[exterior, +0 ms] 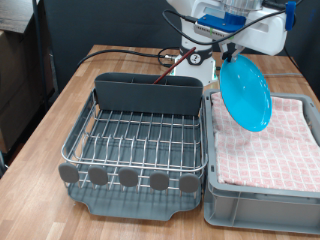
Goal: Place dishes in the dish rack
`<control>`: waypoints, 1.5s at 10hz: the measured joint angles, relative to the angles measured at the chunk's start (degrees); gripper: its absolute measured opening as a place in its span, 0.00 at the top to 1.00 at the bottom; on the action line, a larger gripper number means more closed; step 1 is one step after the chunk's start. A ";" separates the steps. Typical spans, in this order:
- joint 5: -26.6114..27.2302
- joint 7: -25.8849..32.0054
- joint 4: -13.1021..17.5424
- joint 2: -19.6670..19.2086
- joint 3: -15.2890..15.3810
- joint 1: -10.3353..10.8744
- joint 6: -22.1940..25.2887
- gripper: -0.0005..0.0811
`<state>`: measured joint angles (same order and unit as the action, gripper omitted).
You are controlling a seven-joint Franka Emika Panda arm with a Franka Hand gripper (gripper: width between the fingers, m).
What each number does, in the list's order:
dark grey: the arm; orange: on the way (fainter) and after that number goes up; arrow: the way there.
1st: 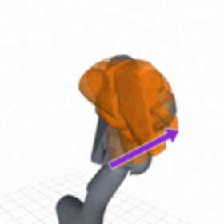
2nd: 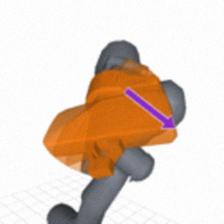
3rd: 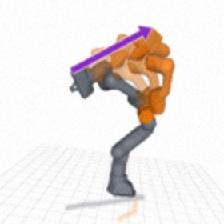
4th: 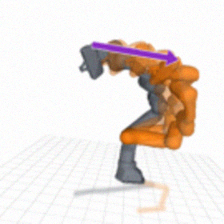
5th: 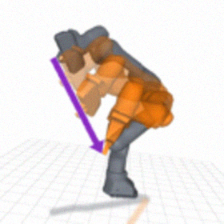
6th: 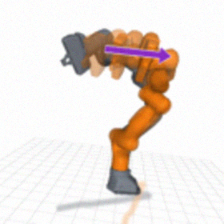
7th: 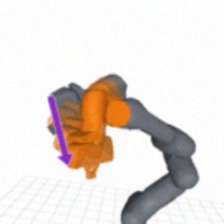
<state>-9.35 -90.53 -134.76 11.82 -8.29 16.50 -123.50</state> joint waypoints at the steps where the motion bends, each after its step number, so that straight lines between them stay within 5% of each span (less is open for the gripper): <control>1: 0.00 0.00 -0.01 -0.01 0.03 0.02 -0.04 0.97; 5: -5.87 1.29 2.93 0.38 -0.25 -0.10 7.78 0.97; 9: -16.28 13.89 6.40 0.62 -3.84 -2.24 17.83 0.97; 12: -23.46 23.27 6.60 0.63 -7.83 -4.32 16.47 0.97; 15: -26.94 36.06 6.59 0.20 -12.16 -5.64 8.49 0.97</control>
<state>-36.29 -54.47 -128.17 12.02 -20.44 10.86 -115.02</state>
